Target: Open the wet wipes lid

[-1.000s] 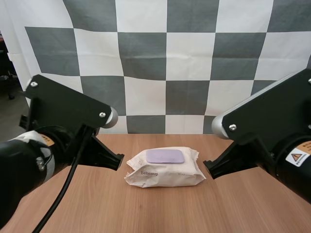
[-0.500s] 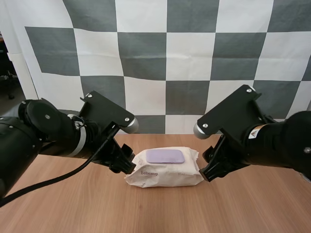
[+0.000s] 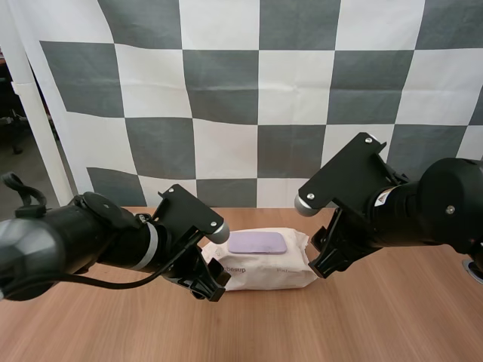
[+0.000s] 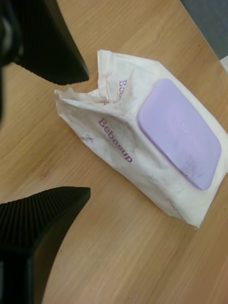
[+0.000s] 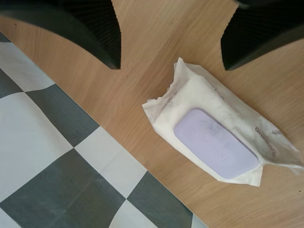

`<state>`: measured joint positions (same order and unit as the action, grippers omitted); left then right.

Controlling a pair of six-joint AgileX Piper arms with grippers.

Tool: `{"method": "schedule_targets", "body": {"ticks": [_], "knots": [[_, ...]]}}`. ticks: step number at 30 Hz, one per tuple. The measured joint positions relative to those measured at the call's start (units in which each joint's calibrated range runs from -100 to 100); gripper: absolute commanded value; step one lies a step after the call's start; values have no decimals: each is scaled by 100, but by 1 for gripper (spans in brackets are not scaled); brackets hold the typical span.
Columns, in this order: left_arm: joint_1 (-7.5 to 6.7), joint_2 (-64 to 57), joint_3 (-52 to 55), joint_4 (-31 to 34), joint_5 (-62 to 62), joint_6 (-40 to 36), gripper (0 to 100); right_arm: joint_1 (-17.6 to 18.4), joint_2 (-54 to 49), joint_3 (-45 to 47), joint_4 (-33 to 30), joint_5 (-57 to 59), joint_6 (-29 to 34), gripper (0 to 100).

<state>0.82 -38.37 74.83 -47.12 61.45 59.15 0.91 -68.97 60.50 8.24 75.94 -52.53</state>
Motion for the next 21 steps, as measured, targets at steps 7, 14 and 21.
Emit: {"method": "schedule_targets", "body": {"ticks": [7, 14, 21], "knots": [[14, 904, 4, -1053, -498, 1025, 100, 0, 122, 0, 0, 0, -47, 100], [24, 1892, -37, -2167, -541, 2081, 100, 0, 593, 0, 198, -43, -158, 100], [24, 2821, -412, -2376, -525, 3106, 100, 0, 969, 0, 708, -147, -464, 100]]}}
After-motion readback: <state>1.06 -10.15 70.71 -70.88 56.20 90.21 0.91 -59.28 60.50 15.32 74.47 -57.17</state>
